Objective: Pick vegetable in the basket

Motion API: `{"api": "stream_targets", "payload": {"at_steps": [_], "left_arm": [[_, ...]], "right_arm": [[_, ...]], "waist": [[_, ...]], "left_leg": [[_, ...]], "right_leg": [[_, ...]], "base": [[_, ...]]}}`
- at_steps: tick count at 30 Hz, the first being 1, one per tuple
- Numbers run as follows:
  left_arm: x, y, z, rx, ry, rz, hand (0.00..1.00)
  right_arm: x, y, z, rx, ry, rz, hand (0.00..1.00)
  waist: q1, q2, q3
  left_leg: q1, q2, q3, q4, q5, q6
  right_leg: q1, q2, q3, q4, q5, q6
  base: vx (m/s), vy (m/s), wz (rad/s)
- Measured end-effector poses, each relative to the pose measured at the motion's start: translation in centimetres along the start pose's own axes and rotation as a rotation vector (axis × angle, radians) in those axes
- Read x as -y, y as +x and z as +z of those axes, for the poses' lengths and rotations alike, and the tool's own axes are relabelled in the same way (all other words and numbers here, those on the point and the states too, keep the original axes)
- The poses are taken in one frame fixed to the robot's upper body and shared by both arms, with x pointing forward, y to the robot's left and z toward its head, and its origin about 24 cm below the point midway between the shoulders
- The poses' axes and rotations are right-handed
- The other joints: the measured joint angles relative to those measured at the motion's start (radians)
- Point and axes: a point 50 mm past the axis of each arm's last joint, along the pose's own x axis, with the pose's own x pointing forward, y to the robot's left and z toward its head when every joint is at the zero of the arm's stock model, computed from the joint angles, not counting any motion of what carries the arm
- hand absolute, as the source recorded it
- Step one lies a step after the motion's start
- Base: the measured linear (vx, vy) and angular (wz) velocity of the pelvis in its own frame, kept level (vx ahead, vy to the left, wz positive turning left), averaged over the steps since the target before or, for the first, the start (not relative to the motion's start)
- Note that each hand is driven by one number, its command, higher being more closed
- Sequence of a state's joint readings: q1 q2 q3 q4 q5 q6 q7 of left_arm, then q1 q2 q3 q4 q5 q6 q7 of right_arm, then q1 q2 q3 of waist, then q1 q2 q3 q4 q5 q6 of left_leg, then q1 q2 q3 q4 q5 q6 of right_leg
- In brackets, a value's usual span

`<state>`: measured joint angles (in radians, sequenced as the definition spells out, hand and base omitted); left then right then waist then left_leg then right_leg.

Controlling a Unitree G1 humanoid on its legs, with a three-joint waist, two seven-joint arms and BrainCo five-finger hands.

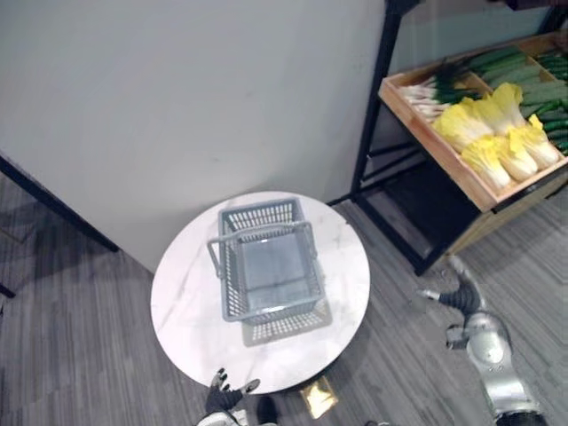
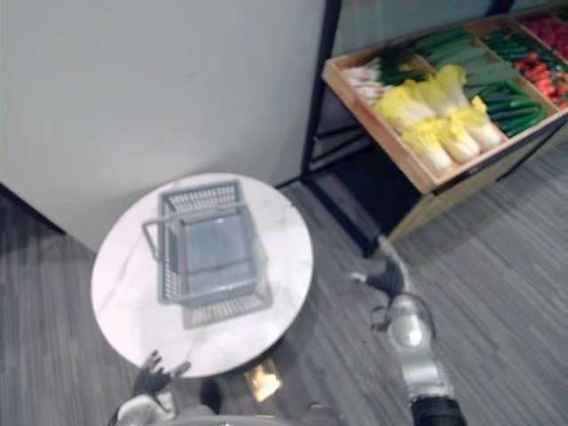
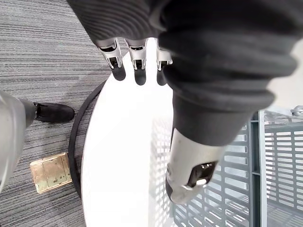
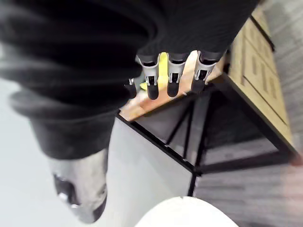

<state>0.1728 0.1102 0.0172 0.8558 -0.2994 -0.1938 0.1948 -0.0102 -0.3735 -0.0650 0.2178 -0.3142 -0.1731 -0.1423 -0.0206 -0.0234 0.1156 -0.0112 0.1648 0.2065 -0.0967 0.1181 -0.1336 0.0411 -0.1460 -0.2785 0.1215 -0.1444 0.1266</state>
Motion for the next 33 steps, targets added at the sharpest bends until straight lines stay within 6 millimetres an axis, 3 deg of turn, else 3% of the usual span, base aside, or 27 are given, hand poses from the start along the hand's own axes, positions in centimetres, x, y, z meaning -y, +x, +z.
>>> {"api": "stream_targets", "payload": {"at_steps": [3, 6, 8, 11, 14, 17, 23, 29, 33], "left_arm": [[-0.3, -0.1, -0.3, -0.011, 0.001, 0.01, 0.0], [-1.0, -0.4, -1.3, -0.049, 0.008, 0.032, 0.0], [-1.2, -0.4, -1.8, -0.075, 0.01, 0.044, 0.0], [-1.5, -0.3, -1.6, -0.064, 0.032, 0.048, 0.0], [-2.0, 0.0, -1.2, -0.059, 0.012, 0.085, 0.0], [-2.4, 0.4, -0.2, -0.037, -0.019, 0.135, 0.0], [-2.3, 1.3, 2.0, 0.024, -0.067, 0.177, 0.0], [-1.4, 2.0, 4.5, 0.107, -0.095, 0.179, 0.0], [-1.1, 2.2, 5.7, 0.147, -0.118, 0.179, 0.0]], "right_arm": [[0.6, 2.1, 2.7, 0.123, -0.047, -0.004, 0.0], [-1.8, 4.0, 6.0, 0.253, -0.077, 0.108, 0.0], [-4.1, 5.5, 8.3, 0.324, -0.119, 0.215, 0.0], [-5.1, 7.3, 10.6, 0.386, -0.193, 0.267, 0.0], [-4.2, 10.3, 14.8, 0.479, -0.316, 0.228, 0.0], [-1.7, 13.0, 18.7, 0.509, -0.392, 0.128, 0.0], [0.7, 14.6, 21.0, 0.489, -0.384, 0.012, 0.0], [3.0, 15.6, 21.0, 0.415, -0.33, -0.097, 0.0], [3.4, 16.1, 20.9, 0.373, -0.326, -0.107, 0.0]], "waist": [[0.002, -0.002, -0.001], [0.015, 0.0, -0.003], [0.045, 0.0, -0.002], [0.078, 0.001, 0.001], [0.124, -0.006, 0.046], [0.173, -0.015, 0.098], [0.193, -0.016, 0.158], [0.213, -0.015, 0.214], [0.213, -0.015, 0.244]], "left_leg": [[0.0, 0.001, 0.0, -0.004, 0.0, 0.0], [-0.006, 0.005, 0.0, -0.006, 0.0, 0.0], [-0.028, 0.001, -0.008, -0.007, 0.004, 0.006], [-0.072, -0.007, -0.033, -0.006, 0.018, 0.015], [-0.117, -0.008, -0.062, -0.006, 0.045, 0.025], [-0.169, -0.012, -0.101, -0.006, 0.066, 0.029], [-0.251, -0.027, -0.162, -0.004, 0.091, 0.034], [-0.283, -0.051, -0.177, 0.0, 0.1, 0.045], [-0.286, -0.063, -0.197, 0.0, 0.102, 0.048]], "right_leg": [[-0.003, 0.001, 0.004, -0.003, 0.001, 0.001], [-0.012, 0.003, 0.004, -0.018, 0.021, 0.0], [-0.03, 0.003, 0.0, -0.026, 0.03, 0.004], [-0.047, 0.001, -0.023, -0.045, 0.051, 0.009], [-0.067, 0.002, -0.04, -0.051, 0.082, 0.003], [-0.097, -0.002, -0.071, -0.045, 0.088, 0.002], [-0.162, -0.019, -0.12, -0.002, 0.085, 0.001], [-0.198, -0.049, -0.131, 0.03, 0.077, 0.007], [-0.198, -0.065, -0.151, 0.057, 0.056, 0.014]], "base": [[-0.08, 0.017, -0.05], [-0.14, 0.04, -0.09], [-0.14, 0.039, 0.04], [-0.11, 0.042, 0.28], [-0.07, 0.044, 0.25], [-0.09, 0.038, 0.3], [-0.02, 0.017, 0.25], [0.01, 0.033, 0.1], [0.02, -0.005, 0.17]]}}
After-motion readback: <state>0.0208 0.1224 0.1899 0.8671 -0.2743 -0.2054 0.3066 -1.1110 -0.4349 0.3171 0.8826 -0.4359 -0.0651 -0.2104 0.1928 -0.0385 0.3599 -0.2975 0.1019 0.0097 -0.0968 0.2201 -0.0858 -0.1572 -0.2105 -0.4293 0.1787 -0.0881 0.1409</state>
